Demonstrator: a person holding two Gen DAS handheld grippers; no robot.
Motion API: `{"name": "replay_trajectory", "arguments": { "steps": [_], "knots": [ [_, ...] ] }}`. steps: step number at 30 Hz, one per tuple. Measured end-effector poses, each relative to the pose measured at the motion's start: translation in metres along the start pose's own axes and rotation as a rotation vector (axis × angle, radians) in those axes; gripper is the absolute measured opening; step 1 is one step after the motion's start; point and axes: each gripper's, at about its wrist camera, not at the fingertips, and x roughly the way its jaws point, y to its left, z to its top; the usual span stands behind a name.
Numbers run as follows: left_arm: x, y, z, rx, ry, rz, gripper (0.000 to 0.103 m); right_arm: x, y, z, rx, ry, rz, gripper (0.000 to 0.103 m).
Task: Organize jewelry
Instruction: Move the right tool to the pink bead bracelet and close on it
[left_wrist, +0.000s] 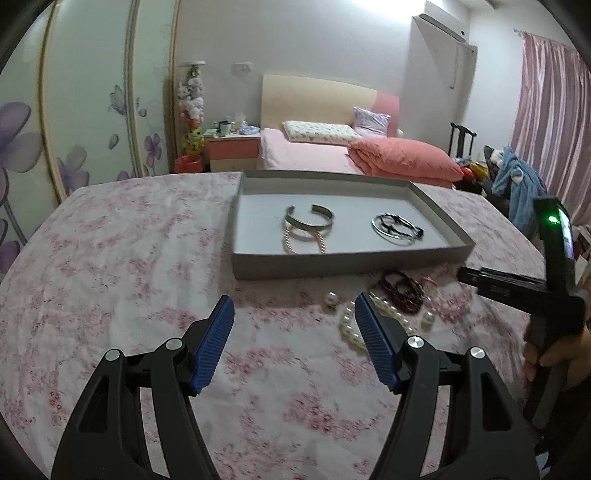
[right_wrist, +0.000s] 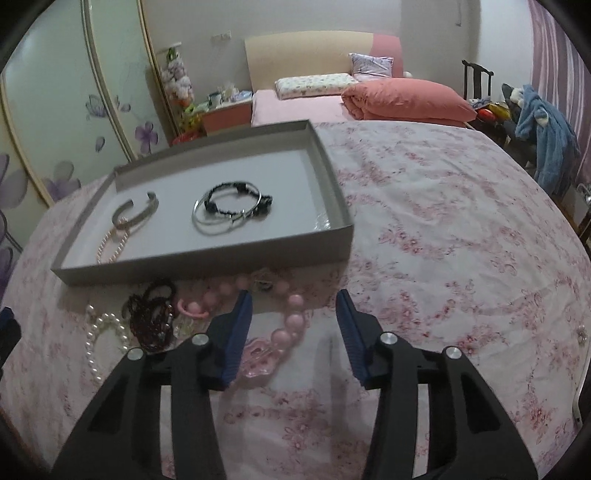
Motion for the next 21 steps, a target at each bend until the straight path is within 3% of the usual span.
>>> {"name": "replay_trajectory", "arguments": {
  "steps": [4, 5, 8, 13, 21],
  "knots": [
    [0.007, -0.011, -0.003, 0.024, 0.031, -0.023, 0.068, 0.005, 0.001, -0.004, -0.029, 0.016, -0.028, 0.032],
    [0.011, -0.014, -0.004, 0.028, 0.043, -0.03, 0.068, 0.004, 0.001, -0.005, -0.038, 0.016, -0.021, 0.022],
    [0.022, -0.024, -0.004, 0.033, 0.088, -0.05, 0.068, 0.002, 0.002, -0.008, -0.066, 0.016, -0.026, 0.015],
    [0.043, -0.043, -0.01, 0.057, 0.155, -0.044, 0.068, 0.001, 0.0, -0.008, -0.065, 0.016, -0.017, 0.015],
    [0.066, -0.047, -0.016, 0.136, 0.236, 0.033, 0.068, 0.001, -0.003, -0.008, -0.066, 0.017, -0.007, 0.015]
  ]
}}
